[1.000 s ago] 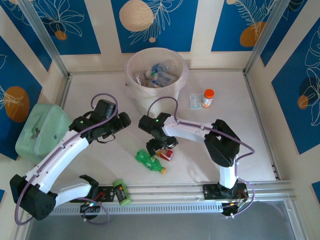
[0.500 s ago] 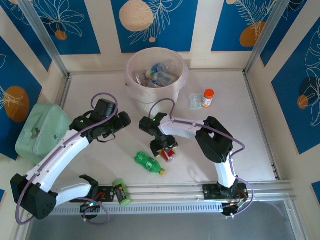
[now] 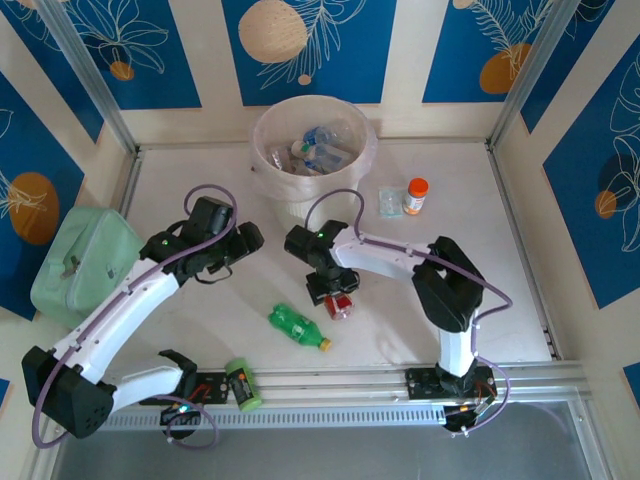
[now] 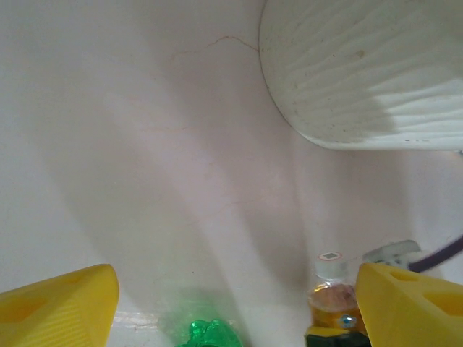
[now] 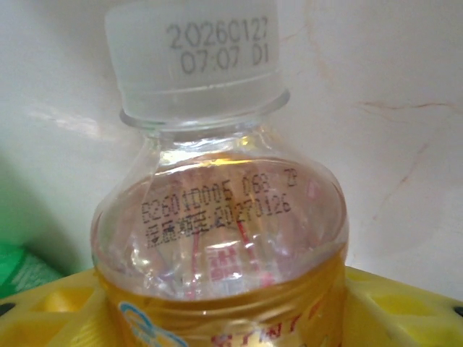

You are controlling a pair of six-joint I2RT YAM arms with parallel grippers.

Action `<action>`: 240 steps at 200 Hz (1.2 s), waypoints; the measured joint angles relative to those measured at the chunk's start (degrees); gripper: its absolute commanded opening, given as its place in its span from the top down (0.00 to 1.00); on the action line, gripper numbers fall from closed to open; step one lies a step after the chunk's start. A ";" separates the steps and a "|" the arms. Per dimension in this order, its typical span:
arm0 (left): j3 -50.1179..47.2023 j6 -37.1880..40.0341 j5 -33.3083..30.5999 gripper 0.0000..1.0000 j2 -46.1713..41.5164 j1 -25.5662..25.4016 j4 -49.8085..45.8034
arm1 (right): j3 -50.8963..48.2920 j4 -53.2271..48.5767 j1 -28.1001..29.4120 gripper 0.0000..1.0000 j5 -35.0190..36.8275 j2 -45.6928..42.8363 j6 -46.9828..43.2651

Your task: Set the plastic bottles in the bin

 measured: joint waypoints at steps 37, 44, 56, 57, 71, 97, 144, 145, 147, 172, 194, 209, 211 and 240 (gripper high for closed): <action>1.44 2.38 3.45 0.17 0.22 0.00 4.85 | 0.02 0.63 0.85 0.39 0.33 -9.42 2.51; 1.53 2.89 4.72 0.17 0.15 0.02 6.60 | 0.02 1.14 0.85 0.39 0.24 -11.45 2.84; 1.60 3.54 7.08 0.17 -0.13 0.02 9.75 | 0.02 2.38 0.81 0.39 -0.33 -15.19 3.48; 1.60 3.65 7.37 0.17 -0.20 0.02 10.05 | 0.02 2.58 0.76 0.39 -0.33 -15.67 3.65; 1.77 4.59 9.68 0.17 -0.74 0.02 13.27 | 0.04 4.52 0.33 0.39 -1.57 -20.37 4.48; 3.37 6.47 11.69 0.17 -1.75 0.02 16.57 | 0.15 8.90 -2.21 0.39 -4.98 -28.39 5.95; 4.04 7.45 12.00 0.19 -2.64 0.02 18.29 | 5.99 15.32 -10.91 0.39 -12.11 -32.35 8.79; 4.04 7.45 12.00 0.19 -2.64 0.00 18.27 | 6.12 15.47 -11.08 0.39 -12.28 -32.33 8.85; 4.04 7.45 12.00 0.19 -2.60 -0.02 18.27 | 6.54 15.78 -11.56 0.39 -12.70 -32.28 9.03; 3.89 6.99 11.93 0.20 -2.60 -0.22 18.23 | 11.98 19.21 -17.05 0.39 -16.85 -29.86 11.32; 3.63 6.62 11.43 0.20 -2.56 -0.68 17.53 | 17.97 21.66 -19.65 0.39 -18.91 -25.27 12.70; 3.48 6.38 10.88 0.20 -2.58 -0.92 16.79 | 21.81 22.64 -20.46 0.39 -19.56 -21.81 13.55; 3.48 6.38 10.82 0.20 -2.58 -0.92 16.61 | 22.25 22.84 -20.57 0.39 -19.67 -21.33 13.66; 3.39 5.97 9.86 0.20 -2.58 -1.01 15.08 | 27.93 23.41 -22.47 0.39 -20.61 -14.93 15.23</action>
